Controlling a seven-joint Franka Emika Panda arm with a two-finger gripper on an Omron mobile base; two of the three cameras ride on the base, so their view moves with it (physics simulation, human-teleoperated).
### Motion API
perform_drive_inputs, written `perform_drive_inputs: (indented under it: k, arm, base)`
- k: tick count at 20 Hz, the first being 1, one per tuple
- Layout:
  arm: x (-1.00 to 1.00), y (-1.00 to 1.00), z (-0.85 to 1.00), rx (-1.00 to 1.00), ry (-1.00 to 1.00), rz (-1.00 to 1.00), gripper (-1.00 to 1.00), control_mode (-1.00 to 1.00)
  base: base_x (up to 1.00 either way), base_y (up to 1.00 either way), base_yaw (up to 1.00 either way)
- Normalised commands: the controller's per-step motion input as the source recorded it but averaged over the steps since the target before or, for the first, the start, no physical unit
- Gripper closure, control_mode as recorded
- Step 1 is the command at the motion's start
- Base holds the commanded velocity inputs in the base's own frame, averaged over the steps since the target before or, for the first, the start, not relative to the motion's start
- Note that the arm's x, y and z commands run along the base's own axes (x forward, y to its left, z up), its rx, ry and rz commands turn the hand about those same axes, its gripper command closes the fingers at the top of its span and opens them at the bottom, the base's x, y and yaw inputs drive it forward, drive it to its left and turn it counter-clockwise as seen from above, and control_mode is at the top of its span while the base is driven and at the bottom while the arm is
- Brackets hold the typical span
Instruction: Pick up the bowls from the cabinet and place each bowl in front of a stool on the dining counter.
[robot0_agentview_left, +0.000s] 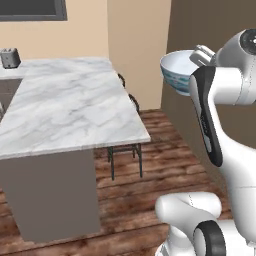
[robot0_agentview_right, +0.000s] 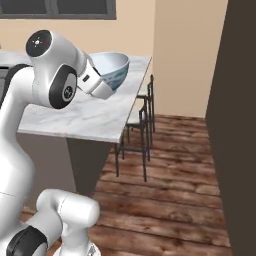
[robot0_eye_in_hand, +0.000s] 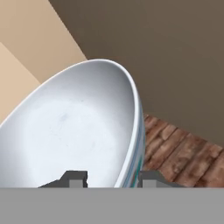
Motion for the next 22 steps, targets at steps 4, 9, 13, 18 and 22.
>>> perform_drive_inputs:
  k: [4, 9, 13, 18, 22]
  arm:
    - [0.00, 0.00, 0.00, 0.00, 0.00, 0.00, 1.00, 1.00]
    - [0.00, 0.00, 0.00, 0.00, 0.00, 0.00, 1.00, 1.00]
    - [0.00, 0.00, 0.00, 0.00, 0.00, 0.00, 1.00, 1.00]
    - [0.00, 0.00, 0.00, 0.00, 0.00, 0.00, 1.00, 1.00]
    - [0.00, 0.00, 0.00, 0.00, 0.00, 0.00, 1.00, 1.00]
  base:
    - [0.04, -1.00, 0.35]
    - [0.24, -1.00, 0.39]
    - [0.50, -1.00, 0.42]
    - [0.62, -1.00, 0.40]
    - [0.74, -1.00, 0.38]
